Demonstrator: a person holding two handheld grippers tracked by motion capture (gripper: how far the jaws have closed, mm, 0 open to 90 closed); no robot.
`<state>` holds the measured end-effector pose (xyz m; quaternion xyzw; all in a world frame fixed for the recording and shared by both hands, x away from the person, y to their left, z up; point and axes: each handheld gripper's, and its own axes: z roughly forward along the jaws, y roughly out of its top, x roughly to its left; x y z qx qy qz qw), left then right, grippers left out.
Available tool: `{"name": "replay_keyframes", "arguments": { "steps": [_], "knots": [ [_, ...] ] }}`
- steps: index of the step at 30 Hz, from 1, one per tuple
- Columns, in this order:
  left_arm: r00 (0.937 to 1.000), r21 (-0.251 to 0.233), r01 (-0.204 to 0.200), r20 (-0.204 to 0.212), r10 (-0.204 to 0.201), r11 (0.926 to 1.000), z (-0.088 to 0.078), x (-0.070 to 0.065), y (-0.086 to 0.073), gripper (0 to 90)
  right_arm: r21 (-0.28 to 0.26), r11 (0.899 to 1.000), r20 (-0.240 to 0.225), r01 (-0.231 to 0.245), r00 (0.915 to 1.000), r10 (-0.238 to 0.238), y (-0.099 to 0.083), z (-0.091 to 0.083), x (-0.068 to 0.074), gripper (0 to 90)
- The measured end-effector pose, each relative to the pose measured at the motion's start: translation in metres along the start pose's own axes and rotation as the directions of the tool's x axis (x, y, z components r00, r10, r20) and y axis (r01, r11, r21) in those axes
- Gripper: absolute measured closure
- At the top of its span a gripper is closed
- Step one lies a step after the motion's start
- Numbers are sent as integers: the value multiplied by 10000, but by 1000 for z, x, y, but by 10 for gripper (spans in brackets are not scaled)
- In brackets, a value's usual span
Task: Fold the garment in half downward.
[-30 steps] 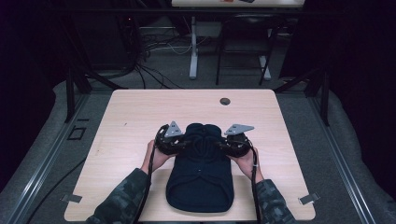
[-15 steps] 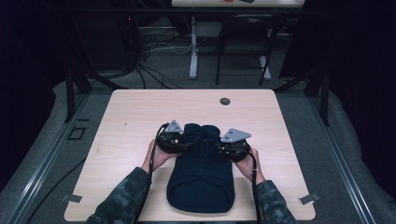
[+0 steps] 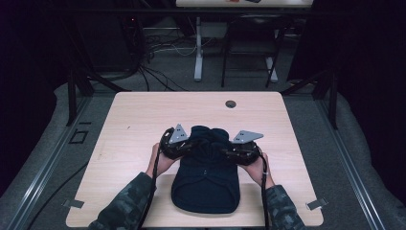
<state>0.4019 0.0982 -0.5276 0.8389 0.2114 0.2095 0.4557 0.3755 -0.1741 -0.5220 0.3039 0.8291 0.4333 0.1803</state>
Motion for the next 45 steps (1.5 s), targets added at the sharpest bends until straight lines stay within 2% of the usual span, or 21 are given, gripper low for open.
{"name": "replay_keyframes", "arguments": {
  "steps": [2, 5, 6, 8, 10, 13, 16, 17, 20, 21, 24, 26, 29, 32, 34, 37, 39, 40, 41, 42, 45],
  "knots": [
    [9998, -141, -198, -61, 197, 9997, -1, -2, 0, 782, 94, 9982, -432, -592, 9973, 595, -1, 1, -6, 495],
    [9977, -283, -667, -140, 664, 9974, -3, -4, 1, 782, 126, 9919, -765, -1261, 9890, 1267, -4, 4, -12, 409],
    [9971, -339, -760, -127, 756, 9965, -3, -5, 1, 782, 116, 9896, -715, -1436, 9870, 1441, -4, 5, -13, 395],
    [9952, -412, -964, -183, 958, 9945, -4, -7, 1, 781, 279, 9870, -887, -1585, 9831, 1604, -6, 7, -14, 386],
    [9943, -429, -1059, -200, 1052, 9934, -5, -7, 0, 781, 268, 9868, -776, -1595, 9839, 1612, -7, 8, -13, 495],
    [9970, -357, -773, -44, 772, 9964, -6, -5, -3, 767, 99, 9950, -374, -996, 9943, 999, -6, 6, -9, 651],
    [9991, -62, -345, 251, 346, 9994, -6, -4, -4, 677, -13, 9993, -44, -376, 9993, 376, -4, 4, -2, 697],
    [9986, 69, -248, 474, 245, 9997, -6, -4, -4, 639, -79, 9998, 110, -155, 9998, 156, -3, 3, 0, 705],
    [9971, 292, 32, 761, -54, 9996, -5, -3, -5, 524, -146, 9991, 357, 406, 9986, -401, -1, 2, 5, 715],
    [9974, 342, 112, 709, -136, 9994, -6, -2, -5, 481, -232, 9981, 409, 576, 9976, -567, -1, 2, 7, 715],
    [9968, 213, 411, 673, -424, 9989, -6, 1, -6, 406, -470, 9912, 640, 1240, 9906, -1209, -1, -2, 11, 716],
    [9947, 286, 608, 812, -629, 9977, -4, 4, -6, 360, -631, 9852, 728, 1593, 9853, -1546, -1, -3, 14, 716],
    [9930, 327, 641, 968, -670, 9974, -2, 4, -4, 370, -710, 9760, 919, 2059, 9756, -1992, -1, -4, 17, 715],
    [9955, 293, 295, 890, -320, 9991, -1, -1, -1, 505, -697, 9675, 1158, 2432, 9652, -2343, -2, -5, 20, 714],
    [9967, 247, 131, 799, -151, 9996, -1, -2, 0, 622, -674, 9656, 1200, 2511, 9628, -2420, -2, -6, 20, 708],
    [9980, -46, 63, 625, -60, 10000, -3, -3, 2, 747, -771, 9705, 861, 2284, 9713, -2217, -1, -9, 17, 666],
    [9988, -203, -176, 456, 185, 9996, -4, -5, 3, 775, -798, 9797, 210, 1839, 9829, -1828, -1, -11, 12, 627],
    [9988, -285, -293, 371, 304, 9992, -5, -7, 4, 781, -860, 9819, 178, 1685, 9857, -1676, -1, -12, 11, 605],
    [9986, -303, -467, 218, 474, 9985, -6, -8, 5, 783, -896, 9865, -112, 1371, 9903, -1387, 0, -13, 9, 573],
    [9980, -388, -621, 55, 623, 9973, -7, -10, 5, 785, -806, 9922, -649, 950, 9928, -1003, 0, -13, 5, 547],
    [9937, -507, -1090, -332, 1074, 9927, -8, -13, 5, 786, -380, 9991, -1434, 212, 9893, -265, 1, -12, 0, 486]
  ]
}}
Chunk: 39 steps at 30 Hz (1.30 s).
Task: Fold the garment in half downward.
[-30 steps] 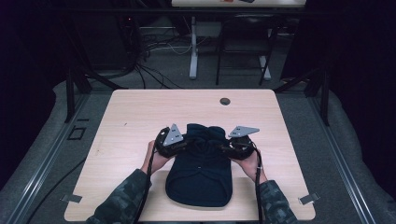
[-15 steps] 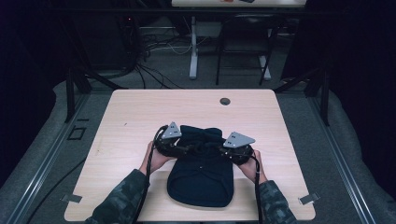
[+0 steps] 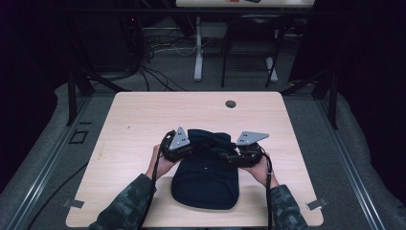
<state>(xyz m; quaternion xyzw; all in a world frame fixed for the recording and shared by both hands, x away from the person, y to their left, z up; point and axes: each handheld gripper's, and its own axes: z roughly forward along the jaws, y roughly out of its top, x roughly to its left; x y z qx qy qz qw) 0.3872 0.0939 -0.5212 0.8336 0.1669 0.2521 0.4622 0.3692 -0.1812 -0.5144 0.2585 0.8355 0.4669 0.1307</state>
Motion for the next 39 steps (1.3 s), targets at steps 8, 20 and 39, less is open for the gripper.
{"name": "replay_keyframes", "arguments": {
  "steps": [8, 20, 39],
  "knots": [
    [9964, -86, -787, -325, 783, 9969, -2, -4, -1, 770, 221, 9966, -270, -795, 9964, 801, -4, 3, -4, 612],
    [9969, 364, 670, 376, -684, 9971, -10, 6, -11, 341, 597, 9897, 1664, 1299, 9763, -1382, -2, 3, 25, 684],
    [9957, 627, 57, 915, -115, 9980, -23, -9, -17, 706, 731, 9973, 714, -85, 9974, 33, -3, -7, 25, 527]
  ]
}}
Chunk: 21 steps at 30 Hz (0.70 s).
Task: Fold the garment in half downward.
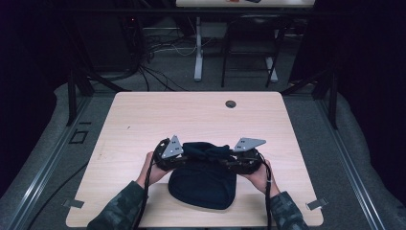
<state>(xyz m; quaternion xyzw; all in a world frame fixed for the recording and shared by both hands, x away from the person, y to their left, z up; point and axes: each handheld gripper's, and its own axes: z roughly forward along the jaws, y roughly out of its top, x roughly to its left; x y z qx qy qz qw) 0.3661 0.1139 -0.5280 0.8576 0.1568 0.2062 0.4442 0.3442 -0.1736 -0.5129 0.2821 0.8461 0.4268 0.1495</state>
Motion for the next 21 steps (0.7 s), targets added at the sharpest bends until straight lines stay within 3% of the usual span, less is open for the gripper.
{"name": "replay_keyframes", "arguments": {
  "steps": [8, 12, 16, 21],
  "knots": [
    [10000, 83, 1, 89, -2, 10000, 0, -5, -5, 704, 96, 9985, -102, -540, 9985, 541, -5, -6, 1, 417],
    [9998, 108, 82, 177, -84, 9999, 0, -5, -8, 703, -117, 9967, -263, -798, 9965, 794, -7, -12, 1, 427],
    [9996, 174, 37, 294, -42, 9998, -1, -6, -9, 699, -181, 9977, -228, -657, 9976, 653, -9, -15, 5, 497],
    [9977, 458, 60, 672, -91, 9989, -1, -9, -13, 661, -99, 9993, -277, -373, 9989, 370, -12, -17, 12, 519]
  ]
}}
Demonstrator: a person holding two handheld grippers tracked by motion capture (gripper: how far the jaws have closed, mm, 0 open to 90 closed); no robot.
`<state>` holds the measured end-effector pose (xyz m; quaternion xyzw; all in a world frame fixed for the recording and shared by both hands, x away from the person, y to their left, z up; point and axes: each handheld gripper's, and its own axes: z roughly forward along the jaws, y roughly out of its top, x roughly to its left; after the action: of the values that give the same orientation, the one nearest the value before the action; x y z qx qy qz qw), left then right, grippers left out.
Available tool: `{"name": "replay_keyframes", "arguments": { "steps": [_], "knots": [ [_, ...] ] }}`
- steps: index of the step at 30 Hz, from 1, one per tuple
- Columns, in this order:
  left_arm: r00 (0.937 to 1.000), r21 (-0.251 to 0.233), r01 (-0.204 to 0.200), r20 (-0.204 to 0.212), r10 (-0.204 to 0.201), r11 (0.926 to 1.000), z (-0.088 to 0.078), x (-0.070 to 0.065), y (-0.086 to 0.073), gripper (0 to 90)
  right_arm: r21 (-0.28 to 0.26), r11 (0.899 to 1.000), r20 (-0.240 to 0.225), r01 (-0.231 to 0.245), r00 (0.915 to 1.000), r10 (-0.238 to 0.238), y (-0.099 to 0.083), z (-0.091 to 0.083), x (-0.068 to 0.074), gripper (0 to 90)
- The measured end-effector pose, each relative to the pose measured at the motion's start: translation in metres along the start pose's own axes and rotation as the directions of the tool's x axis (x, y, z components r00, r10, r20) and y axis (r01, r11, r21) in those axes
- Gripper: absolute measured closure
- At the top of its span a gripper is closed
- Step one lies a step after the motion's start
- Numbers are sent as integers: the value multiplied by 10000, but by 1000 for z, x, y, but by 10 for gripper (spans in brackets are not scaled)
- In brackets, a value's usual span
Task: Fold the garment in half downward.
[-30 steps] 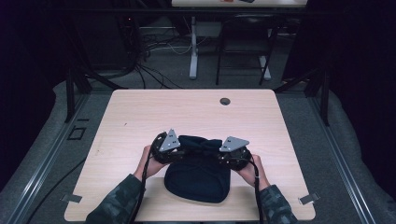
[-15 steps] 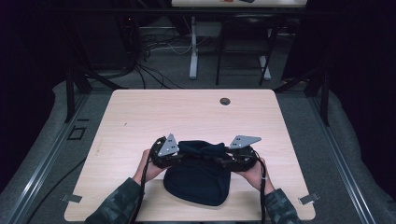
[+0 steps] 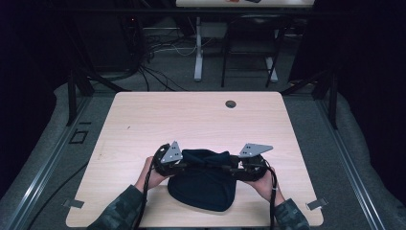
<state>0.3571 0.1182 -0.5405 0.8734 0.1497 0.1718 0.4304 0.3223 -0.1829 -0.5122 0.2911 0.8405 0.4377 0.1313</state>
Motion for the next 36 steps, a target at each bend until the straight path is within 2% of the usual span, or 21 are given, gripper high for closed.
{"name": "replay_keyframes", "arguments": {
  "steps": [5, 9, 15, 19, 27, 31, 34, 36],
  "knots": [
    [9997, 170, 23, 249, -27, 9999, 1, -3, -6, 607, 141, 9996, -57, 258, 9997, -257, -5, 1, 6, 560],
    [9993, 41, 124, 338, -125, 9999, -1, -5, -10, 550, 258, 9989, 41, 399, 9992, -400, -9, 2, 11, 613],
    [9977, 363, 493, 456, -509, 9981, -4, -5, -15, 422, 372, 9983, 68, 459, 9989, -462, -16, 7, 16, 688],
    [9969, 601, 466, 598, -502, 9971, -7, -8, -18, 365, 607, 9962, -2, 621, 9981, -622, -18, 9, 19, 696],
    [9959, 709, 600, 637, -645, 9957, -15, -12, -24, 303, 910, 9931, -124, 739, 9973, -730, -23, 12, 22, 697],
    [9928, 932, 636, 954, -725, 9936, -23, -15, -27, 282, 1151, 9900, -213, 817, 9966, -797, -26, 13, 24, 694],
    [9931, 1026, 496, 1006, -600, 9935, -31, -21, -26, 277, 1234, 9891, -274, 809, 9966, -781, -28, 16, 25, 692],
    [9931, 923, 561, 974, -651, 9942, -36, -23, -24, 271, 1372, 9868, -291, 857, 9962, -824, -30, 17, 25, 692]
  ]
}}
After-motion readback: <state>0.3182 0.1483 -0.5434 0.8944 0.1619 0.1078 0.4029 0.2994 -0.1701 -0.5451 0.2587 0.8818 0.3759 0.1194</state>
